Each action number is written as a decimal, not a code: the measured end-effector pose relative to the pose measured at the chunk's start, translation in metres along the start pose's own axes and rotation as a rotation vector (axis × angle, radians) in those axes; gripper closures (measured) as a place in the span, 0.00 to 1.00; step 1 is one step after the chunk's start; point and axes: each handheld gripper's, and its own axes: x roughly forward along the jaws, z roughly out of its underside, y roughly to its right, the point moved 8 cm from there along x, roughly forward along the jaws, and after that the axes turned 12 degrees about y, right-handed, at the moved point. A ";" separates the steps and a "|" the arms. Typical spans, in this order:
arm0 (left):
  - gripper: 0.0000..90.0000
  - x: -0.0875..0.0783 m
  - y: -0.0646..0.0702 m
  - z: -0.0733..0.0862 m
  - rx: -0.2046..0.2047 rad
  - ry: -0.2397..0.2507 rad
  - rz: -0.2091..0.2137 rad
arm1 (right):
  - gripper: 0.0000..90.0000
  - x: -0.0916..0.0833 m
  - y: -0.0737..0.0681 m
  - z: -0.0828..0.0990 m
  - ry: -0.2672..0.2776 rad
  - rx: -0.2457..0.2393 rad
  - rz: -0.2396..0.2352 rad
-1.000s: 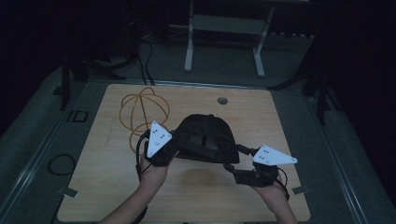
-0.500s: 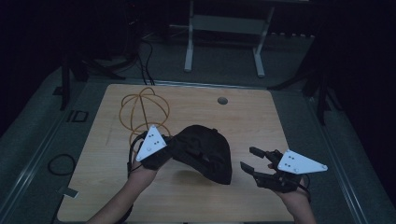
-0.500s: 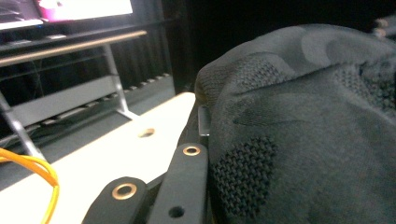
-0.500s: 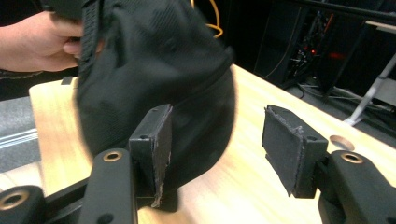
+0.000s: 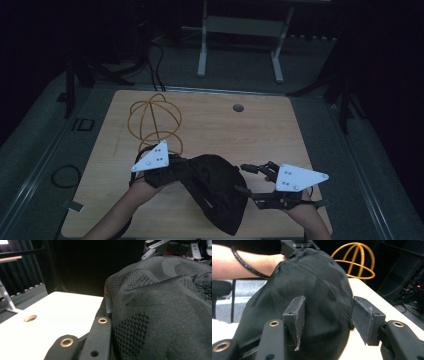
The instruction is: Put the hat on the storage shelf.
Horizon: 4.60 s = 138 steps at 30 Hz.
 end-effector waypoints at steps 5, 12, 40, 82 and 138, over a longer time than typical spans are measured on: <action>0.99 0.002 0.001 0.001 -0.008 0.008 0.011 | 0.49 0.011 -0.003 0.001 -0.013 -0.019 -0.028; 0.99 0.006 0.002 -0.002 -0.033 0.019 0.024 | 0.52 0.016 -0.005 0.004 -0.024 -0.023 -0.051; 0.99 0.008 -0.006 -0.004 -0.067 0.038 -0.020 | 0.98 0.025 0.000 0.003 -0.049 -0.078 0.041; 0.37 -0.118 -0.008 0.067 -0.067 -0.103 -0.402 | 0.98 0.055 0.113 -0.074 0.104 0.012 0.322; 0.02 -0.163 -0.010 0.139 -0.112 -0.144 -0.613 | 0.79 0.290 0.101 -0.066 -0.104 0.123 0.081</action>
